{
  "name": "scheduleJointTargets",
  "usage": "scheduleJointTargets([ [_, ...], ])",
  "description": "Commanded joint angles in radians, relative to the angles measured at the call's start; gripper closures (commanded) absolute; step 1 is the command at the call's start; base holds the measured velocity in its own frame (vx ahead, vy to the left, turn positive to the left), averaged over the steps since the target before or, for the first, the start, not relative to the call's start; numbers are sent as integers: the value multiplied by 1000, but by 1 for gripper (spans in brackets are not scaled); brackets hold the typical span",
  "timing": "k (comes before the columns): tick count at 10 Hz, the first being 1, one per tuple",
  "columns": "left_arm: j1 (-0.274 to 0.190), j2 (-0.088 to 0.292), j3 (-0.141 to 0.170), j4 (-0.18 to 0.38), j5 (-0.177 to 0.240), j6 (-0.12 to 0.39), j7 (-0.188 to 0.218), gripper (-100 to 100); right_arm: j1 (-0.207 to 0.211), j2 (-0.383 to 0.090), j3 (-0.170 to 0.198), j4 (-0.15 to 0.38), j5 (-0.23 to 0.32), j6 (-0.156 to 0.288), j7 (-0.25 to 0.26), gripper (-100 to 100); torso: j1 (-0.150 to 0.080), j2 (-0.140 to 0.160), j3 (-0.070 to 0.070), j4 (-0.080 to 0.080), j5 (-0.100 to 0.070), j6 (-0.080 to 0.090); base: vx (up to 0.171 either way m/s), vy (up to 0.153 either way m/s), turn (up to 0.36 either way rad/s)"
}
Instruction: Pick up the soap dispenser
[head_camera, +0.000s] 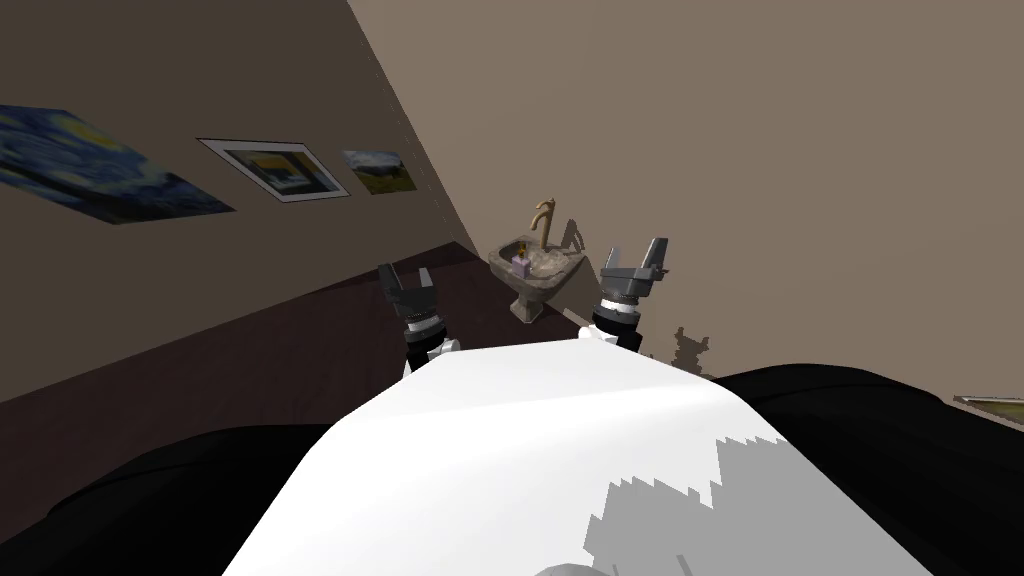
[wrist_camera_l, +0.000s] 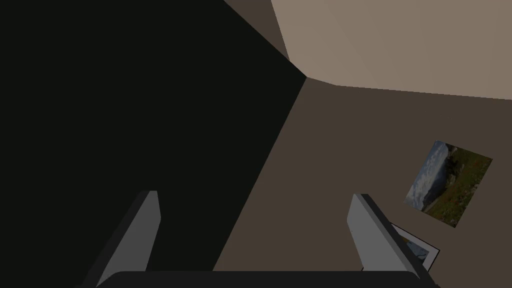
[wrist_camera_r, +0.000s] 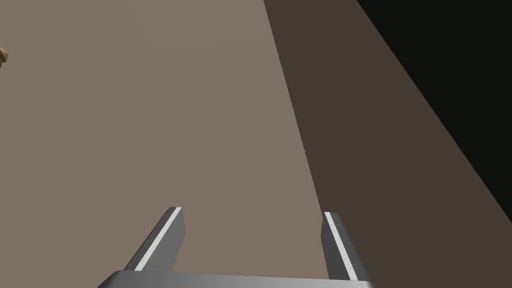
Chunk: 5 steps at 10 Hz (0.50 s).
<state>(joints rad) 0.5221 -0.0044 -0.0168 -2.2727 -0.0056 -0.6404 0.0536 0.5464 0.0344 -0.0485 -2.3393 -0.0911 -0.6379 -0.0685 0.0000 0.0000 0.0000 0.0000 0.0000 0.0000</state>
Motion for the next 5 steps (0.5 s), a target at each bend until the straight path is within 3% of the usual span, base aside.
scheduleJointTargets([
  [1, 0, 0, 0, 0, 0, 0, 0, 0, 9, -39, 6, 15, 6, -1, -1, -100, 0, 0, 0, 0, 0, 0, -21, 13, 31],
  [5, 0, 0, 0, 0, 0, 0, 0, 0, 46, -147, 27, 69, 30, -7, -6, -100, 3, 6, 3, 1, 1, 0, -71, 35, 41],
])
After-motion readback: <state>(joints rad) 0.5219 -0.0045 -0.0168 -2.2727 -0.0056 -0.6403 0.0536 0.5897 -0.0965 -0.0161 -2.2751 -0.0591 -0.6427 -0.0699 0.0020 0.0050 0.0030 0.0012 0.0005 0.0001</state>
